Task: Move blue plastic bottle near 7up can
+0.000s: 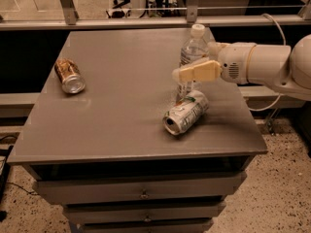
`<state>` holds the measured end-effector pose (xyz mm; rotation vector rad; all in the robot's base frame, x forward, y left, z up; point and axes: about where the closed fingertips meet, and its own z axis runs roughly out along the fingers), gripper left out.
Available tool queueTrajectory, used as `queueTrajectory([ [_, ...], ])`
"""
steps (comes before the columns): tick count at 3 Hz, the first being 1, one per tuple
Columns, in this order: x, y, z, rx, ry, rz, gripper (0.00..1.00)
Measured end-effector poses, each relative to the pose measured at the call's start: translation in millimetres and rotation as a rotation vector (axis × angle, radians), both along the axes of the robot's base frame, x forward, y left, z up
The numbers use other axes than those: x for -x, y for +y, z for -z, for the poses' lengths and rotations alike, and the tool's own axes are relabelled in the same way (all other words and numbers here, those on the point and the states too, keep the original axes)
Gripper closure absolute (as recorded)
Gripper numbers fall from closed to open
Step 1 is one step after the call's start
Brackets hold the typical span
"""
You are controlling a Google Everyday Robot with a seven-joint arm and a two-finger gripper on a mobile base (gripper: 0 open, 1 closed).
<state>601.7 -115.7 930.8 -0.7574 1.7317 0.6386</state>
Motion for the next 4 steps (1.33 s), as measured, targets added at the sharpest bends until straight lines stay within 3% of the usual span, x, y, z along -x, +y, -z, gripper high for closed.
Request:
queueTrajectory([
  [1, 2.7, -1.9, -6.0, 0.002, -0.011, 0.003, 0.00],
  [3, 19.1, -60.6, -83.2, -0.035, -0.118, 0.014, 0.00],
  [4, 20.4, -62.4, -92.7, -0.036, -0.131, 0.009, 0.00],
])
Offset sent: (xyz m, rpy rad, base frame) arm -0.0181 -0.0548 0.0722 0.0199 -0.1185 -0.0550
